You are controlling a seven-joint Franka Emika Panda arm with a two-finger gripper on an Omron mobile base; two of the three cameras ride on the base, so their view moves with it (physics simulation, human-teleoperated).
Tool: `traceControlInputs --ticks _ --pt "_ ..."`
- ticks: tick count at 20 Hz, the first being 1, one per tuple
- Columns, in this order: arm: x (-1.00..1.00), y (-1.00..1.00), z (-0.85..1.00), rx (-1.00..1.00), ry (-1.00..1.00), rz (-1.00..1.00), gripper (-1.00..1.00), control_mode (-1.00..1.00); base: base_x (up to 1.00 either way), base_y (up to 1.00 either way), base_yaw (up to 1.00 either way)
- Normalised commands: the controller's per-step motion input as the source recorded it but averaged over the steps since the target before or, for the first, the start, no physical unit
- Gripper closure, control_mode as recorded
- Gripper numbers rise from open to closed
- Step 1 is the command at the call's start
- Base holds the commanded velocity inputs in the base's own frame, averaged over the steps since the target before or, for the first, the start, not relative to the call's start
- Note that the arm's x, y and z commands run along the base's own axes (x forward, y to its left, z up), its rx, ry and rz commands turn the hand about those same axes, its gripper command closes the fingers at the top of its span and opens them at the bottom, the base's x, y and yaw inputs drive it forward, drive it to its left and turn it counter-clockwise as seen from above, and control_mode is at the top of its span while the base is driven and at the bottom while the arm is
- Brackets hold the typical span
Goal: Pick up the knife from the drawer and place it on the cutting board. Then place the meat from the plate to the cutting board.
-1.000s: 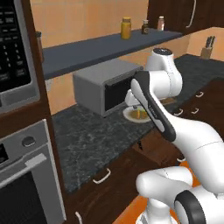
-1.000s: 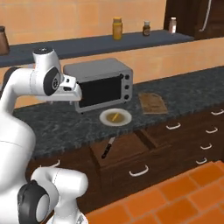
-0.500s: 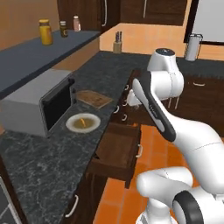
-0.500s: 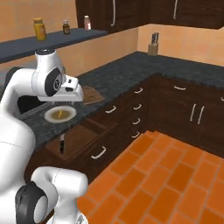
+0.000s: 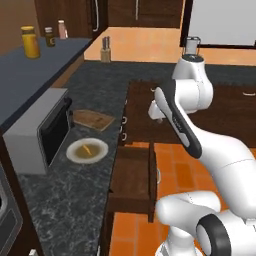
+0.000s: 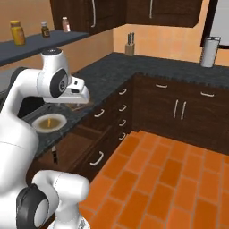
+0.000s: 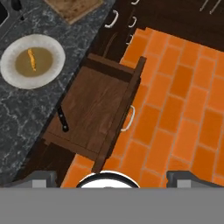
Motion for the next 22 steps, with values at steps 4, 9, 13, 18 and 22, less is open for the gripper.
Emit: traceControlInputs --ticks 4,9,13,18,22 --pt "0.00 0.00 0.00 0.00 0.00 0.00 -1.00 1.00 -0.02 0.18 -0.40" --pt "0.00 0.00 0.00 0.00 0.00 0.00 -1.00 1.00 -0.13 0.57 -0.30" --pt "0.00 0.00 0.00 0.00 0.00 0.00 -1.00 1.00 -0.28 0.75 -0.32" --pt "0.00 0.00 0.00 0.00 0.00 0.00 -1.00 1.00 -0.20 0.20 -0.20" --pt "-0.24 -0.08 -0.05 0.00 0.00 0.00 -1.00 -1.00 0.00 0.00 0.00"
